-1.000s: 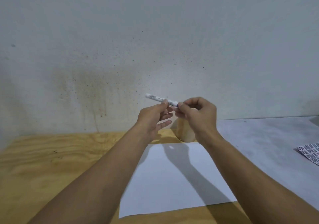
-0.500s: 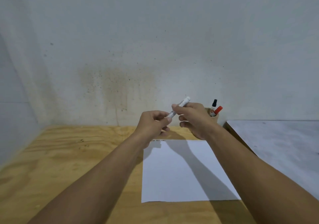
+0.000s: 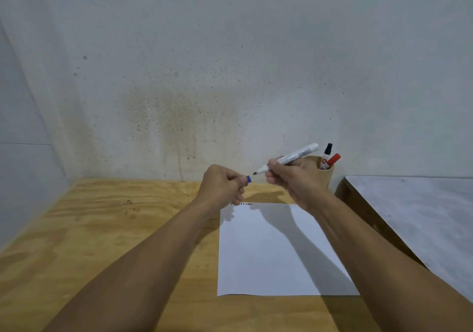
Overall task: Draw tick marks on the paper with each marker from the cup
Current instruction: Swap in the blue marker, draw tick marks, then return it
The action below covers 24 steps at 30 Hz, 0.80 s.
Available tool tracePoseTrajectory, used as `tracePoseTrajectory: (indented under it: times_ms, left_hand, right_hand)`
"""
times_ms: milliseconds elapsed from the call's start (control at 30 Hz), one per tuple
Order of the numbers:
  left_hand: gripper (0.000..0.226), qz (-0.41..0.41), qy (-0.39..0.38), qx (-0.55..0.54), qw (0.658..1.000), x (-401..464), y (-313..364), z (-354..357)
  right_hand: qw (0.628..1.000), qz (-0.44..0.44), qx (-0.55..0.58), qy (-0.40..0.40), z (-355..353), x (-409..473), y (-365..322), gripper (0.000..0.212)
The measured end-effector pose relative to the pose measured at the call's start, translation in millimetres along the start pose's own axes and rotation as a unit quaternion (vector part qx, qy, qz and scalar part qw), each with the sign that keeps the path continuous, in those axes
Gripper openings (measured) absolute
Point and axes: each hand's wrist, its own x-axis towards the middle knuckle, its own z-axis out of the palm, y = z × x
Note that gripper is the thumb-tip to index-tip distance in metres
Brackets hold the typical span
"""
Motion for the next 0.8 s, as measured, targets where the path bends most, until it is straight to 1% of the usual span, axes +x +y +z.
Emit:
tracePoseTrajectory:
  times_ms: [100,167,233,300,400,500,567,633,733,800]
  left_hand:
    - [0.016,-0.045,0.003,0.007,0.999,4,-22,-15]
    - [0.011,-0.054,0.029,0.016,0.998,8,-33,-22]
    - [0.010,-0.042,0.061,0.061,0.995,14,-40,-23]
    - [0.015,-0.028,0.081,0.088,0.992,23,-42,-19]
    - [0.024,0.009,0.077,0.166,0.983,33,-44,-14]
    - [0.029,0.042,0.052,0.233,0.970,43,-50,-9]
    - [0.032,0.059,0.036,0.277,0.958,45,-52,-5]
    - [0.032,0.072,0.017,0.309,0.948,48,-55,-2]
    - [0.024,0.067,0.004,0.307,0.949,48,-59,1]
    - [0.018,0.061,0.013,0.289,0.955,47,-60,0]
  right_hand:
    - [0.999,-0.020,0.002,0.025,-18,4,-6,0.017]
    - [0.998,-0.022,-0.031,0.041,-24,2,-2,0.023]
    - [0.996,-0.014,-0.065,0.067,-22,0,10,0.024]
    - [0.994,0.001,-0.076,0.084,-17,-3,27,0.017]
    - [0.993,0.007,-0.069,0.095,-10,-9,50,0.015]
    - [0.994,0.021,-0.028,0.105,-4,-12,66,0.017]
    - [0.992,0.033,0.036,0.115,0,-11,72,0.012]
    - [0.990,0.039,0.074,0.115,2,-9,77,0.010]
    - [0.989,0.040,0.086,0.110,0,-8,79,0.010]
    - [0.989,0.038,0.093,0.105,0,-8,79,0.011]
